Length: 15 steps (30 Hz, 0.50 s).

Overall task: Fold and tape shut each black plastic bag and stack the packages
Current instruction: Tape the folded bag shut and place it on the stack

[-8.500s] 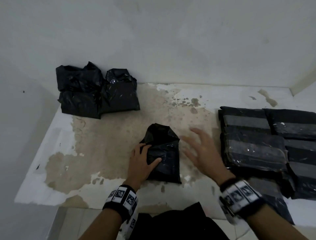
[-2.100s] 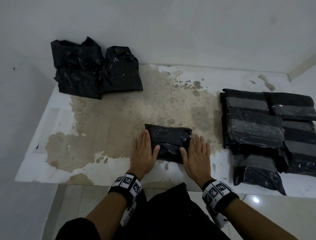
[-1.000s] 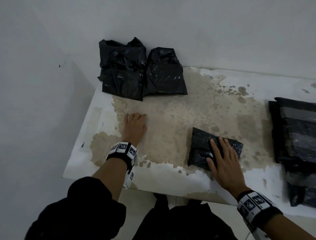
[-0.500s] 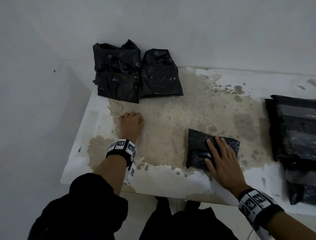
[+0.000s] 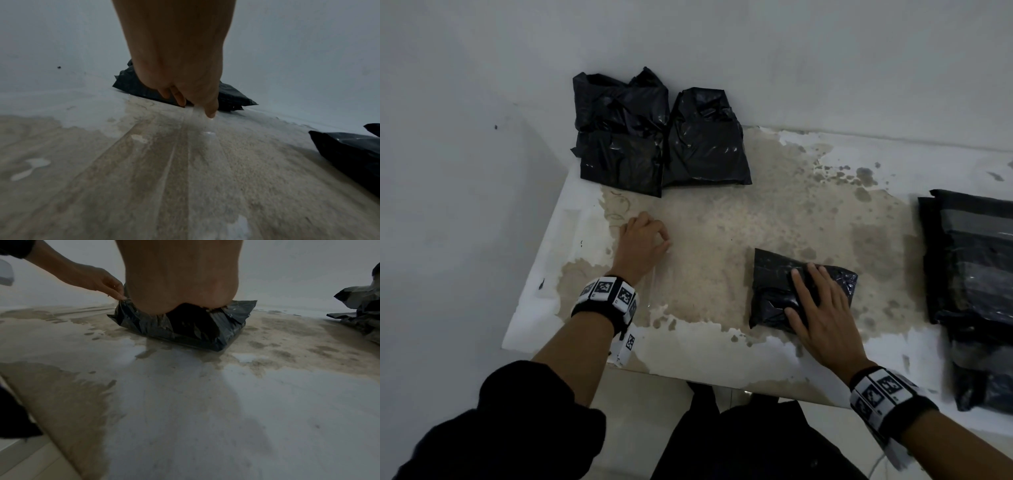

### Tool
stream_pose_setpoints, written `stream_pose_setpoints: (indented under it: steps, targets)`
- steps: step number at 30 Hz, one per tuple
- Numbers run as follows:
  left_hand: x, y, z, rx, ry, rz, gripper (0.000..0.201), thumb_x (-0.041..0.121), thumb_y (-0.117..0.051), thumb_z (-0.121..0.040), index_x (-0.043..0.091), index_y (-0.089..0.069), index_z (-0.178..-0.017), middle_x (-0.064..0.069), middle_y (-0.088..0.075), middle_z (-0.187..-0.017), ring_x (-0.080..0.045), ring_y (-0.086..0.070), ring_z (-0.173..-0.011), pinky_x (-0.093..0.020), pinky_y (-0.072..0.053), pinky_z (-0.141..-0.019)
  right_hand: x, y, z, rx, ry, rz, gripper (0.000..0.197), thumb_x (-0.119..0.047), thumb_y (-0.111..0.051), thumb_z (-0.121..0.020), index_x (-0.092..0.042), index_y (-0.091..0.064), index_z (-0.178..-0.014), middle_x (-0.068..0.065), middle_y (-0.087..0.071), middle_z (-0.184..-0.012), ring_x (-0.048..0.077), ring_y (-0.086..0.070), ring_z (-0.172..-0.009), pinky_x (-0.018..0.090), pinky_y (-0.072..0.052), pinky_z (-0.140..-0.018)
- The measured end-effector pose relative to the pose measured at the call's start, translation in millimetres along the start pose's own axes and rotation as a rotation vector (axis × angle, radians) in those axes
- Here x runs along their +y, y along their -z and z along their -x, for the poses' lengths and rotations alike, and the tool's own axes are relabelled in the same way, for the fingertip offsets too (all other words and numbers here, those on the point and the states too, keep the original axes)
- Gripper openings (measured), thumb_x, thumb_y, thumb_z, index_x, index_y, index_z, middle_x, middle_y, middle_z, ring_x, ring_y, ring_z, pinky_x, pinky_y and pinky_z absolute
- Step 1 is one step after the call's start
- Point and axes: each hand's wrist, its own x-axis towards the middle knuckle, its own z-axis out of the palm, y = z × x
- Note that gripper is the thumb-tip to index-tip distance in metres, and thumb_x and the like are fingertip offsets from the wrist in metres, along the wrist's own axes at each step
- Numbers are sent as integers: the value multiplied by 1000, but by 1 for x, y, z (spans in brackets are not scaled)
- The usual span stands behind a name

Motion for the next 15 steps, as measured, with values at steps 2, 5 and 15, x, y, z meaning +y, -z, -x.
stream_pose_setpoints:
  steps: [2,5,15]
  targets:
    - [1,9,6,-27,-33,154,10,24,-73,-85,20,-64,-86,2,-60,-99,-19,-56,-94,-44,-44,-91,1,1,1,9,16,2,66,-49,-33,-104,-11,-33,-157,21,-29,-160,40,-26,-150,60,-33,-115]
    - [11,23,17,-96,-17,278,13,20,-74,-89,19,-62,-86,6,-66,-88,-15,-63,-87,-37,-52,-82,2,5,2,26,62,9,64,-49,-34,-104,-13,-36,-156,21,-33,-157,40,-29,-148,60,-31,-116]
    - [85,76,54,-233,-39,440,12,20,-74,-91,15,-63,-88,2,-72,-78,-10,-71,-71,-24,-56,-71,-6,22,1,42,170,-43,52,-47,-39,-104,-14,-63,-136,13,-54,-135,36,-48,-130,49,-41,-103]
